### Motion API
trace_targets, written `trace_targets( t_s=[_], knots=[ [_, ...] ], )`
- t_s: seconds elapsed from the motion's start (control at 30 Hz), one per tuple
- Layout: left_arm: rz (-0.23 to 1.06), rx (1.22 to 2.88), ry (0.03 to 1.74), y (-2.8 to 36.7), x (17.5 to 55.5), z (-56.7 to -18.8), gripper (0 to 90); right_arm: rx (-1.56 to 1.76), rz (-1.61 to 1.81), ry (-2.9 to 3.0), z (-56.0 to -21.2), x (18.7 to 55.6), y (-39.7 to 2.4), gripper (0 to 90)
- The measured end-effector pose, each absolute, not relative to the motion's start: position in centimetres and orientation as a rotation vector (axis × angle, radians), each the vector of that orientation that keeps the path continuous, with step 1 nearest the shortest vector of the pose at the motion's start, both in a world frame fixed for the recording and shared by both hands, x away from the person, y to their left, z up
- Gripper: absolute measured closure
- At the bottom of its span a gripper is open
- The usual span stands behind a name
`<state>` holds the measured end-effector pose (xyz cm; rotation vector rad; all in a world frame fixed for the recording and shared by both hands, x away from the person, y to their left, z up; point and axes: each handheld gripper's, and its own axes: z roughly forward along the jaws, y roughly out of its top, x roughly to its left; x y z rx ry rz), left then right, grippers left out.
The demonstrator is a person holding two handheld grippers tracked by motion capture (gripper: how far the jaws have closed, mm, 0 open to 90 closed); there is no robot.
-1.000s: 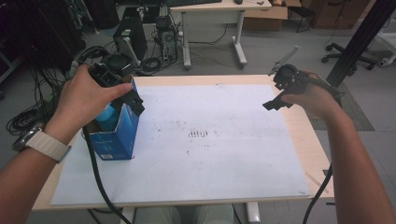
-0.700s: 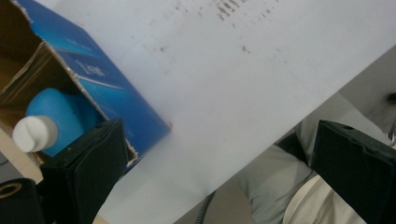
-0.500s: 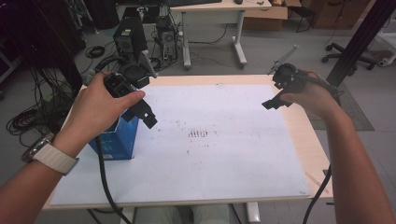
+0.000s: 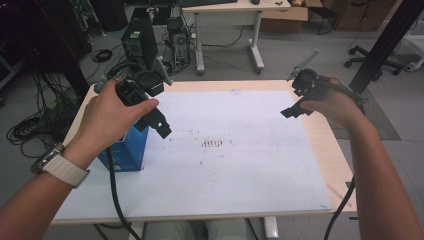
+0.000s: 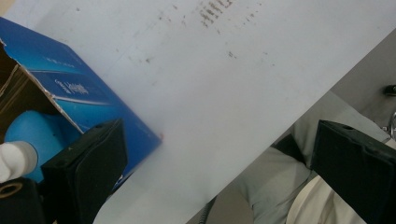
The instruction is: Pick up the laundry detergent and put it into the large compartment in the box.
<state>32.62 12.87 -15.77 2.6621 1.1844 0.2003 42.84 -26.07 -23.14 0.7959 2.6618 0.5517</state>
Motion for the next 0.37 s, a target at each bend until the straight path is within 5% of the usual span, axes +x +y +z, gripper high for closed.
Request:
trace_targets(
  t_s=[0.37],
  knots=[
    [0.198,2.664,1.178,12.67,32.71,-15.83,4.4,0.787,0.559,2.661,-23.16,42.89,-25.89,11.0]
  ],
)
